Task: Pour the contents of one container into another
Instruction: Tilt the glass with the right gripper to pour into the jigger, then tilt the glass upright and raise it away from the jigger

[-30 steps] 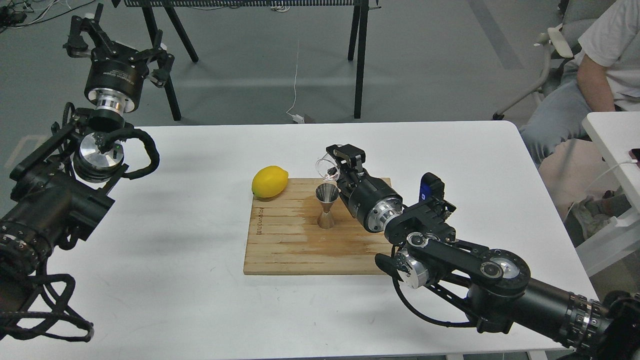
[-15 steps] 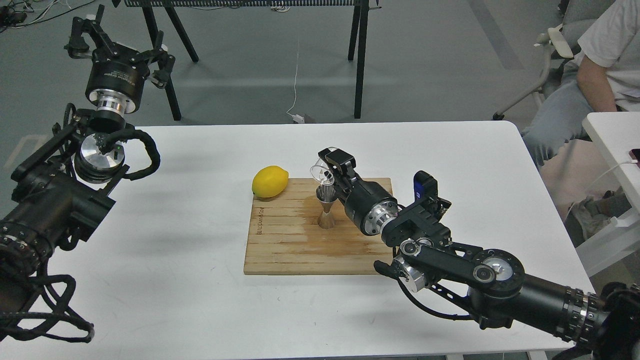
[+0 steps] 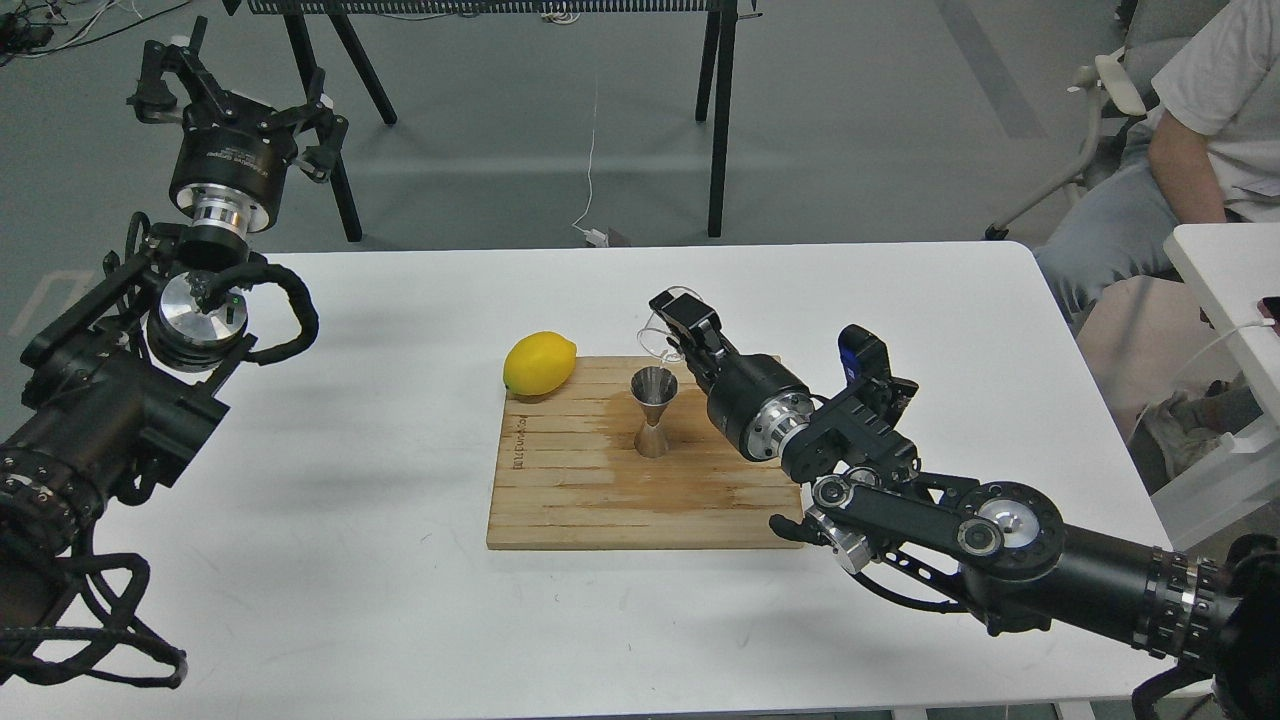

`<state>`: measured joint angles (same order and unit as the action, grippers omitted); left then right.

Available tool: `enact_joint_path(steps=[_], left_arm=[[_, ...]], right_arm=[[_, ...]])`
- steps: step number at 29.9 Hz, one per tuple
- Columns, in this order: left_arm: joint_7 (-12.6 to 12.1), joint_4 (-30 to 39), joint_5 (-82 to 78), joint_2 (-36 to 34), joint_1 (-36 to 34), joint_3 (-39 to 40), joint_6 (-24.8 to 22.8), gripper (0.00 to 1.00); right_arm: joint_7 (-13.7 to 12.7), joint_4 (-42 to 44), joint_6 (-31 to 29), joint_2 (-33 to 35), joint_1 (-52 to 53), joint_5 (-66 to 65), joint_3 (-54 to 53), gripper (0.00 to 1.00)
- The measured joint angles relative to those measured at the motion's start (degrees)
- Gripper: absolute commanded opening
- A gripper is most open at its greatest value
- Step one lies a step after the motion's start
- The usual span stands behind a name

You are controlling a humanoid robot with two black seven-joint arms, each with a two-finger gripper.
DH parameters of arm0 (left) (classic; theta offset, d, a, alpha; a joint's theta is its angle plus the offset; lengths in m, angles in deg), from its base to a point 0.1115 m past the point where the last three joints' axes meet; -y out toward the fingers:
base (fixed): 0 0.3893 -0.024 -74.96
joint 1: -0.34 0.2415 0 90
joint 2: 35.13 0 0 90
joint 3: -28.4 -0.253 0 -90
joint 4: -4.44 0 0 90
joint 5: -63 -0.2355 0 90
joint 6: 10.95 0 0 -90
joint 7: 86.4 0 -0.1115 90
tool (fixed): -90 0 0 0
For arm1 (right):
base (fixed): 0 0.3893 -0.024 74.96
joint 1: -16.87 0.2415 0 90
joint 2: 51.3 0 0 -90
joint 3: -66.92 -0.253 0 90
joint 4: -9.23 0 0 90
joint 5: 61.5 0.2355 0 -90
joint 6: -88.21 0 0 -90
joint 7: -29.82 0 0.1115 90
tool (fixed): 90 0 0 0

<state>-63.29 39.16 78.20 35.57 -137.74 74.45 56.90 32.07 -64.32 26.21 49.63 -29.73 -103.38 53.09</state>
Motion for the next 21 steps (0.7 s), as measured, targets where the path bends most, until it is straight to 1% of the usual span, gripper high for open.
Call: enact_joint_path(steps=[7, 21], left_arm=[[0.0, 0.0, 0.0, -0.18, 0.0, 0.01, 0.0, 1.0], [0.07, 0.0, 0.0, -0.14, 0.09, 0.01, 0.0, 1.0]], right_arm=[[0.44, 0.08, 0.0, 0.54, 0.38, -2.57, 1.12, 0.37], [0.48, 0.32, 0.0, 1.74, 2.35, -8.89, 5.86, 0.37]])
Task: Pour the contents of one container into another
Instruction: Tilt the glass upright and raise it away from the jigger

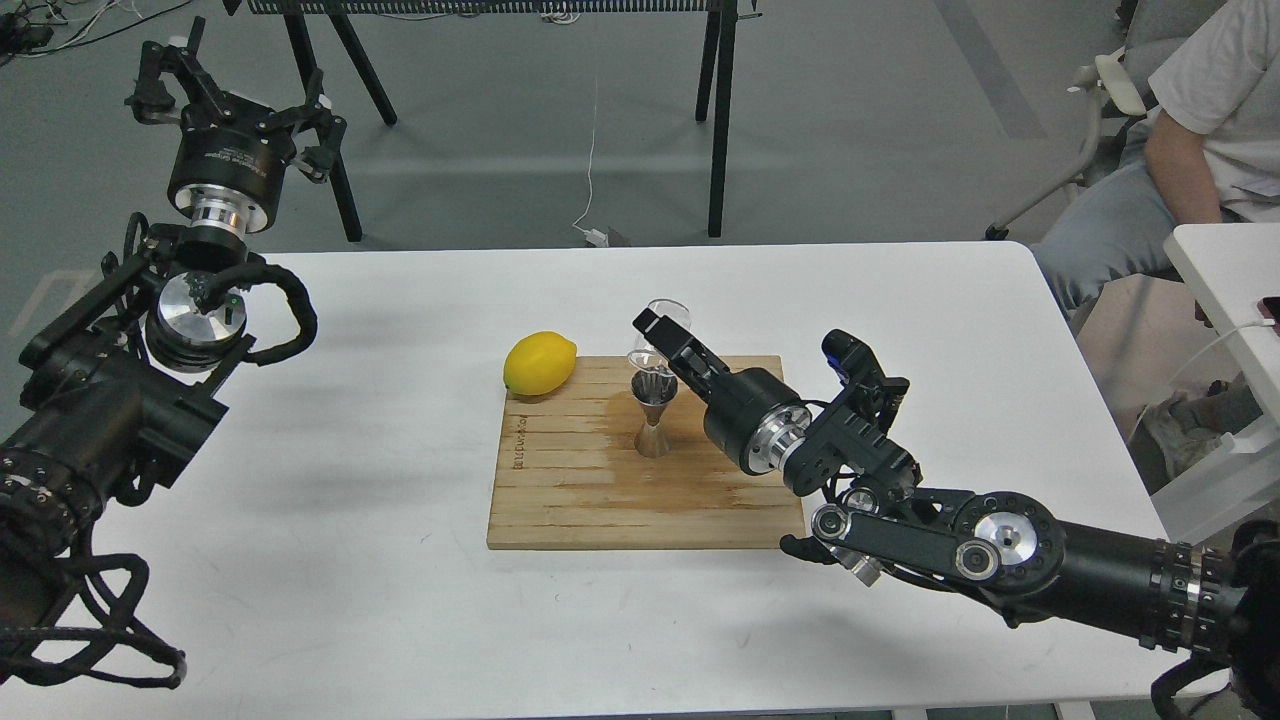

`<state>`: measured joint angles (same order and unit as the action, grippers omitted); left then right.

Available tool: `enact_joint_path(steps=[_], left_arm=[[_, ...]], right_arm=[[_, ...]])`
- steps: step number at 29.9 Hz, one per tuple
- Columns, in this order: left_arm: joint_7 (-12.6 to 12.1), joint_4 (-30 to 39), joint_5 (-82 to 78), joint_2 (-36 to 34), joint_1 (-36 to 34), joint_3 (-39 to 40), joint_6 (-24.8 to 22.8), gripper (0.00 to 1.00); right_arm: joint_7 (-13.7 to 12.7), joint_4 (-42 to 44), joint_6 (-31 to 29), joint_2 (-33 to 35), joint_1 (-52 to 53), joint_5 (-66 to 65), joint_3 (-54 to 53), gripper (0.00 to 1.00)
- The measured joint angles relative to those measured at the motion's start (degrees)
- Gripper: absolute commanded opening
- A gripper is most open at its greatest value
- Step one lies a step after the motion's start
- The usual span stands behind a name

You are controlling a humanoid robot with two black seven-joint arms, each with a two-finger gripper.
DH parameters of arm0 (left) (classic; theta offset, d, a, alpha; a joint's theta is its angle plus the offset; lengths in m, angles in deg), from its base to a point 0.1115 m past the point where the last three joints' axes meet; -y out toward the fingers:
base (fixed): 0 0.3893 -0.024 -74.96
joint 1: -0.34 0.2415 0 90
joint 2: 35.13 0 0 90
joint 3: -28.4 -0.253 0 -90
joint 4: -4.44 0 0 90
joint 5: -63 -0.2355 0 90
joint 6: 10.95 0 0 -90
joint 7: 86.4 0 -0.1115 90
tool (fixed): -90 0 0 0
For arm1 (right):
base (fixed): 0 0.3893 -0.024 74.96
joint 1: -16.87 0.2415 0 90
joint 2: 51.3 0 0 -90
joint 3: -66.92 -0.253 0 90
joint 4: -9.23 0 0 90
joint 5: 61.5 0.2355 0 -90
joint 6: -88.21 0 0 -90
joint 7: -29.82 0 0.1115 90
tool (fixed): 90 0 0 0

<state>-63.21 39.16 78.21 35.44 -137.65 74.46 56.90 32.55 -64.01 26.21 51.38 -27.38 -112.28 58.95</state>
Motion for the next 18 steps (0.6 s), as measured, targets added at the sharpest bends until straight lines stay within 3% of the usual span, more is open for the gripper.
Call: enact_joint_path(steps=[18], left_arm=[[-0.01, 0.0, 0.07, -0.14, 0.09, 0.26, -0.35, 1.0]], right_arm=[[0.96, -0.17, 0.0, 1.66, 1.86, -7.16, 0.72, 0.37]])
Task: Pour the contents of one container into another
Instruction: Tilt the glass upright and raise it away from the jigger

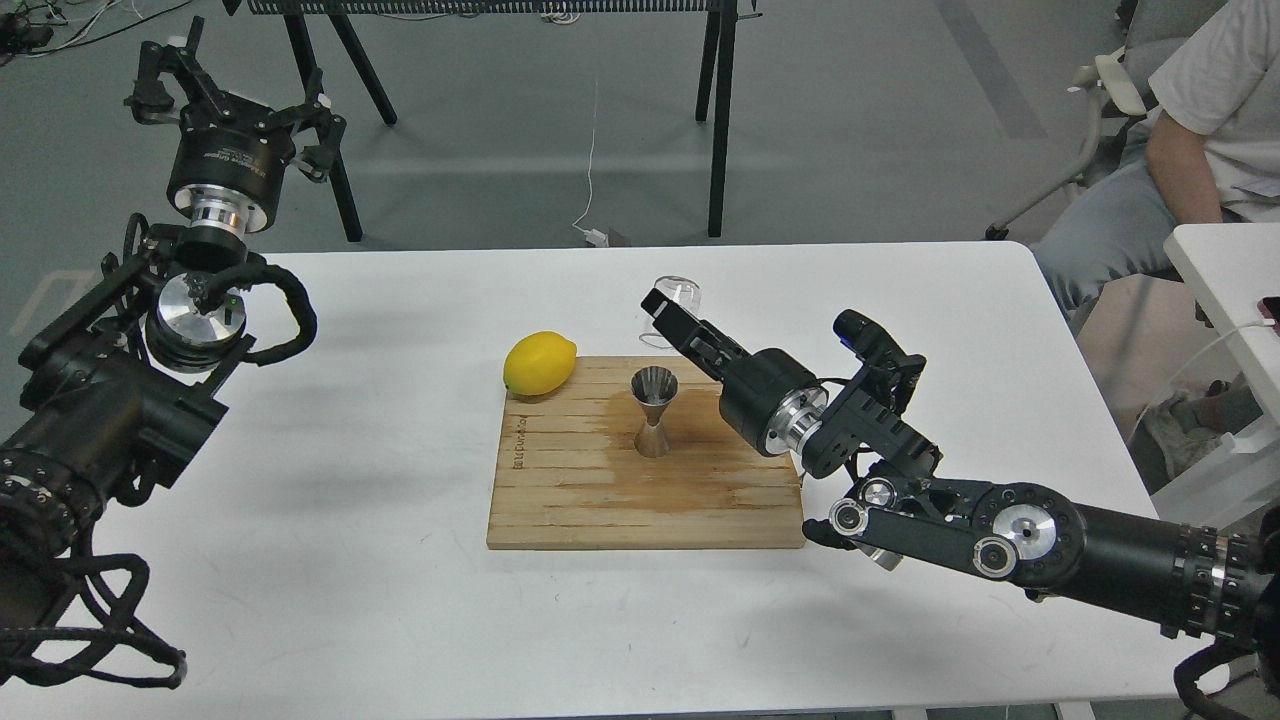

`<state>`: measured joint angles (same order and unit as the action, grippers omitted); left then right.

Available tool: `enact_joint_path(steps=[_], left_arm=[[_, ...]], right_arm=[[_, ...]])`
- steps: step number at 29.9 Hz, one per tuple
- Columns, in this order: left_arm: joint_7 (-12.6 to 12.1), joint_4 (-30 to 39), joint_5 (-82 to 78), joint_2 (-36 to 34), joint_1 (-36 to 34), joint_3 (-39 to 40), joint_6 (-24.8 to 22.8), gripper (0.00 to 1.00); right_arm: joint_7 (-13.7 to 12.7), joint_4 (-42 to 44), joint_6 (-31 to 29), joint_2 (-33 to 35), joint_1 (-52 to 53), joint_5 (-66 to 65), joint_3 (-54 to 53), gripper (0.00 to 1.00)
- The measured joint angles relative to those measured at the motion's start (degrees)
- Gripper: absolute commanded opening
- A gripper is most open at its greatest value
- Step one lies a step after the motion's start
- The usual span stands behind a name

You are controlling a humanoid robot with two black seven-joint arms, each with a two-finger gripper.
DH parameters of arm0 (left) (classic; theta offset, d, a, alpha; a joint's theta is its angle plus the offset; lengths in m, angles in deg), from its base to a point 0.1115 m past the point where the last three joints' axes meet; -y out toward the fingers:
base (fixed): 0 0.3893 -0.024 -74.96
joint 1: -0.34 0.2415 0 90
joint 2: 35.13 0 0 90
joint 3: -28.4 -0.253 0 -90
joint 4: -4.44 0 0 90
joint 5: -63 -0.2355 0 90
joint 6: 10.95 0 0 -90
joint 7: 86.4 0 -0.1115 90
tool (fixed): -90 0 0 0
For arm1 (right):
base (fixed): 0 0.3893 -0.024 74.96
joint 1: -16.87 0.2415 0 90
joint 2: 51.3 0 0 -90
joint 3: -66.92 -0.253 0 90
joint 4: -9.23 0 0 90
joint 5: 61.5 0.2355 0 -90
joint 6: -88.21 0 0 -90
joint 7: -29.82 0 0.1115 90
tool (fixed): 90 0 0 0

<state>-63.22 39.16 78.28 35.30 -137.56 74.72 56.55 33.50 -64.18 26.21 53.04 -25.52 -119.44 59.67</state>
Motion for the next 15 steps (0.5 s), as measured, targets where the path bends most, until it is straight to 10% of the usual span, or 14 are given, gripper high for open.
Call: enact_joint_path(steps=[15], left_arm=[[-0.07, 0.0, -0.02, 0.06, 0.0, 0.0, -0.06, 1.0]], right_arm=[[0.17, 0.12, 0.0, 1.33, 2.66, -0.13, 1.78, 0.37]])
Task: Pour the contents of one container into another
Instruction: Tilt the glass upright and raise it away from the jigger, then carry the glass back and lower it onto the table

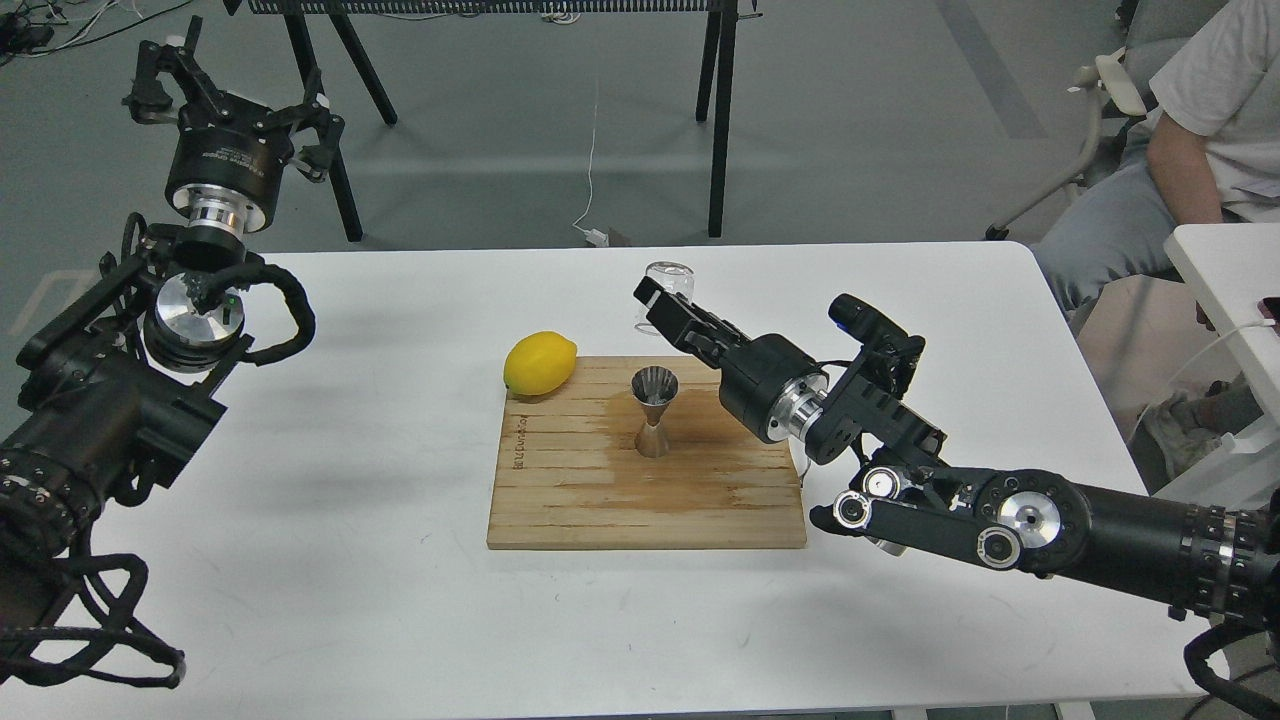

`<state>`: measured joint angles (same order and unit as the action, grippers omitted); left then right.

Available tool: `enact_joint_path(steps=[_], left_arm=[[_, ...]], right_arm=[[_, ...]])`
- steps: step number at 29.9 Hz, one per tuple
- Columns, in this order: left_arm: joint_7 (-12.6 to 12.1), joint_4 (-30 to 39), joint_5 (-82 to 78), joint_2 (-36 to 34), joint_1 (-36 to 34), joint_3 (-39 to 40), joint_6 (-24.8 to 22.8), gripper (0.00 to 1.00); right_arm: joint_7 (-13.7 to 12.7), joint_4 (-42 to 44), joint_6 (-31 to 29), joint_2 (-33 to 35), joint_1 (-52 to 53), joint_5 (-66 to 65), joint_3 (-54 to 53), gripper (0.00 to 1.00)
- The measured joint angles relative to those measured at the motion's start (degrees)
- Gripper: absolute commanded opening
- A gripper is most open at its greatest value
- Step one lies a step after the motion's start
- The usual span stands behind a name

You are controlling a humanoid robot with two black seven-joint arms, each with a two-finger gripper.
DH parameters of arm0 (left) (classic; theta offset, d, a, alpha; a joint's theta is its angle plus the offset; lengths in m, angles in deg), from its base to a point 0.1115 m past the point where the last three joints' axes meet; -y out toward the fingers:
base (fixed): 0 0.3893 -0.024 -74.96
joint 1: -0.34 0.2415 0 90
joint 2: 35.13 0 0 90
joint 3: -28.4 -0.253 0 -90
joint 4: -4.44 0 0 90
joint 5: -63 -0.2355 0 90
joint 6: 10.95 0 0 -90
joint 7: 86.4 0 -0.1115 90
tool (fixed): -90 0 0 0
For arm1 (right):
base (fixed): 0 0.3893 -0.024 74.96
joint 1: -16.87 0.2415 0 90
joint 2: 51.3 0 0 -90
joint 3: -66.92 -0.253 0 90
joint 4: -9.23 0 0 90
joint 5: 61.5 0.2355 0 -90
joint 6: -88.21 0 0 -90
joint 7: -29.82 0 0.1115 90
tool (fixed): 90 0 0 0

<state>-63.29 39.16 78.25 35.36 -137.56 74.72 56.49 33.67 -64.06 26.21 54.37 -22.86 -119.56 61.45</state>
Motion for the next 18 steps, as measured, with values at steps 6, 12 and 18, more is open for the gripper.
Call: enact_joint_path(steps=[6, 12, 18], left_arm=[[0.0, 0.0, -0.03, 0.11, 0.0, -0.12, -0.02, 1.0], [0.0, 0.0, -0.03, 0.33, 0.0, -0.13, -0.09, 1.0], [0.0, 0.0, 0.0, 0.3, 0.0, -0.25, -0.33, 1.0]], right_arm=[[-0.3, -0.5, 0.0, 2.09, -0.47, 4.14, -1.43, 0.37], [-0.97, -2.41, 0.0, 4.21, -3.54, 11.88, -9.41, 0.37], [-1.29, -5.7, 0.0, 8.52, -7.38, 20.96, -16.68, 0.37]])
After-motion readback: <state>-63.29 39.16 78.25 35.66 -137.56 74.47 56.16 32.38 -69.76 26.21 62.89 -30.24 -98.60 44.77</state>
